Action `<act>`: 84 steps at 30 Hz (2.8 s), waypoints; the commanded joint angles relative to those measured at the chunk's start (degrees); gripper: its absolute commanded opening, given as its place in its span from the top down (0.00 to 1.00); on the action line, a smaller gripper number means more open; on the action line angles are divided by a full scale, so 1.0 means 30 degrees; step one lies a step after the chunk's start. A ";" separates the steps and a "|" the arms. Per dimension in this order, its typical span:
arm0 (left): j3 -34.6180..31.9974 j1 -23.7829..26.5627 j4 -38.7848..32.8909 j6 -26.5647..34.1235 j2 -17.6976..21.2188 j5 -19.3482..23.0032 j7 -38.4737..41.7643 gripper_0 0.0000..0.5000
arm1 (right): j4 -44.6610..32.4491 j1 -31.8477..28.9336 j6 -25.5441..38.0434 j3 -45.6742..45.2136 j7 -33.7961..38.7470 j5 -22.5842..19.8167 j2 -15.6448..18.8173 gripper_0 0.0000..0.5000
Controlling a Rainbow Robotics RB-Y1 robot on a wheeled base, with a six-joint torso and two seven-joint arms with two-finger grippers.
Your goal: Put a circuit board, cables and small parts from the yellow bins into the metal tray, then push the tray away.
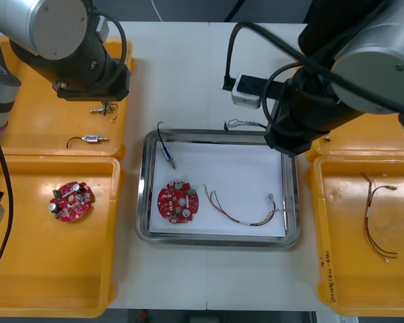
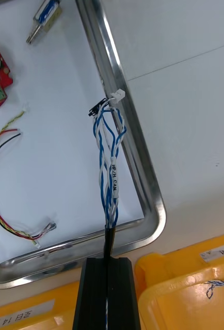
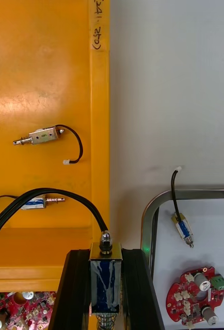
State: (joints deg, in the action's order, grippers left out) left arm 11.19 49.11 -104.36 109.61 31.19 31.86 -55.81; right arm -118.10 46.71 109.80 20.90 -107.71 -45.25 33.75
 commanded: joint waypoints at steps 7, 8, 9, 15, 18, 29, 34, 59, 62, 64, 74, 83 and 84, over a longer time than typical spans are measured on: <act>-0.0654 -0.0168 -0.0693 0.0130 0.0648 0.0104 -0.0001 1.00 | 0.2337 -0.0071 -0.0331 0.3289 -0.1480 0.1373 -0.0703 1.00; -0.0625 -0.0168 -0.0693 0.0130 0.0648 0.0104 -0.0031 1.00 | 0.2483 -0.0159 -0.0712 0.3406 -0.1597 0.1373 -0.0732 1.00; -0.0625 -0.0168 -0.0693 0.0130 0.0648 0.0104 -0.0001 1.00 | 0.2571 -0.0188 -0.0946 0.3435 -0.1627 0.1344 -0.0703 1.00; -0.0713 -0.0168 -0.0693 0.0130 0.0648 0.0104 -0.0031 1.00 | 0.3186 -0.0569 -0.3261 0.4490 -0.2330 0.1871 -0.0527 1.00; -0.0713 -0.0168 -0.0693 0.0130 0.0648 0.0133 -0.0031 1.00 | 0.3333 -0.0833 -0.4462 0.5222 -0.2535 0.2545 -0.0322 1.00; -0.0713 -0.0168 -0.0693 0.0130 0.0648 0.0163 -0.0031 1.00 | 0.5179 -0.1243 -0.6776 0.6511 -0.3472 0.3131 -0.0088 1.00; -0.0742 -0.0168 -0.0693 0.0130 0.0648 0.0163 -0.0031 1.00 | 0.5618 -0.1389 -0.7186 0.6599 -0.3824 0.3482 0.0000 1.00; -0.0771 -0.0168 -0.0722 0.0130 0.0648 0.0250 -0.0031 1.00 | 0.5003 -0.1272 -0.5780 0.5984 -0.3707 0.3424 0.0030 0.00; -0.0771 -0.0168 -0.0722 0.0114 0.0648 0.0250 -0.0031 1.00 | 0.4270 -0.1214 -0.4960 0.5955 -0.3648 0.3746 0.0000 0.00; -0.0771 -0.0168 -0.0722 0.0085 0.0648 0.0250 -0.0031 1.00 | 0.3860 -0.1214 -0.4491 0.5925 -0.3619 0.3863 0.0000 0.00; -0.0771 -0.0168 -0.0722 0.0085 0.0648 0.0280 -0.0031 1.00 | 0.2688 -0.1184 -0.3495 0.5545 -0.3677 0.4097 -0.0029 0.00; -0.0771 -0.0168 -0.0722 0.0085 0.0648 0.0280 -0.0031 1.00 | 0.2688 -0.1184 -0.3524 0.5545 -0.3707 0.4273 -0.0058 0.00; -0.0771 -0.0168 -0.0693 0.0085 0.0648 0.0280 -0.0031 1.00 | 0.2688 -0.1184 -0.3495 0.5545 -0.3707 0.4273 -0.0058 0.00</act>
State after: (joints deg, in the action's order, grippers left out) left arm 10.61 49.10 -104.37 109.62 31.21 32.22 -55.81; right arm -107.99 42.82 98.99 39.13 -118.27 -32.99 32.61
